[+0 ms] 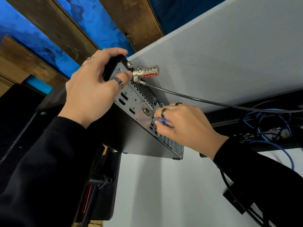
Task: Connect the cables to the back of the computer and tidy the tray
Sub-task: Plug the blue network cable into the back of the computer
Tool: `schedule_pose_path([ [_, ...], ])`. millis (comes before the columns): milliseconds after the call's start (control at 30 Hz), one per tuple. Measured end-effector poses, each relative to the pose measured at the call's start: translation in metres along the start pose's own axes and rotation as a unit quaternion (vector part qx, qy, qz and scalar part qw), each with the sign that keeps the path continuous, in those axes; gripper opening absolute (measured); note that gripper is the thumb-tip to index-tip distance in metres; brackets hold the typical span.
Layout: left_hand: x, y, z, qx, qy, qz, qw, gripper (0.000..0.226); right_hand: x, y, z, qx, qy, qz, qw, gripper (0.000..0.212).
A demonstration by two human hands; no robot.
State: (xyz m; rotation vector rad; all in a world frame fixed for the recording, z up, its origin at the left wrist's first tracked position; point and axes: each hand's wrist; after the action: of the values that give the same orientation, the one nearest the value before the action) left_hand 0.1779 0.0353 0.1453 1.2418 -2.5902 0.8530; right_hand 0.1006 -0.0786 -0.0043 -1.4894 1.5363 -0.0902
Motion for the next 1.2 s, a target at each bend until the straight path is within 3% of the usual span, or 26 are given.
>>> schedule_pose_path([
  [400,0.005,0.000,0.002,0.006,-0.029,-0.002,1.000,0.041,-0.003,-0.005,0.002,-0.006,0.069,-0.074,0.995,0.005],
  [533,0.008,-0.001,0.002,0.012,-0.038,-0.004,0.999,0.043,-0.002,-0.009,0.000,-0.018,0.078,-0.071,0.994,0.013],
  [733,0.011,0.000,0.001,0.012,-0.051,0.006,0.999,0.042,-0.003,-0.015,-0.002,-0.092,0.103,-0.095,0.986,0.009],
  [833,0.009,-0.001,0.001,0.017,-0.044,0.007,0.999,0.041,-0.004,-0.018,-0.001,-0.094,0.106,-0.100,0.985,0.023],
  [933,0.008,-0.001,0.001,0.014,-0.036,0.008,0.999,0.042,-0.003,-0.021,0.000,-0.120,0.107,-0.123,0.979,0.007],
  [967,0.008,-0.001,0.001,0.014,-0.039,0.011,0.999,0.042,-0.002,-0.022,-0.001,-0.139,0.113,-0.125,0.976,0.012],
  [1200,0.009,0.002,-0.003,0.021,-0.071,0.032,0.997,0.038,-0.010,-0.016,-0.020,-0.157,0.065,-0.003,0.985,0.028],
])
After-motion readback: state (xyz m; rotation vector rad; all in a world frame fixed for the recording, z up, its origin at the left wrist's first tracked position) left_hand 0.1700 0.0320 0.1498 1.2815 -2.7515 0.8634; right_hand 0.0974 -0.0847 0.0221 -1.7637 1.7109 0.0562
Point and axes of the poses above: each hand's wrist, its own y-axis away from the middle knuckle, its own z-axis out of the palm, x = y × z, and after that the axes turned 8 degrees about x, right-handed
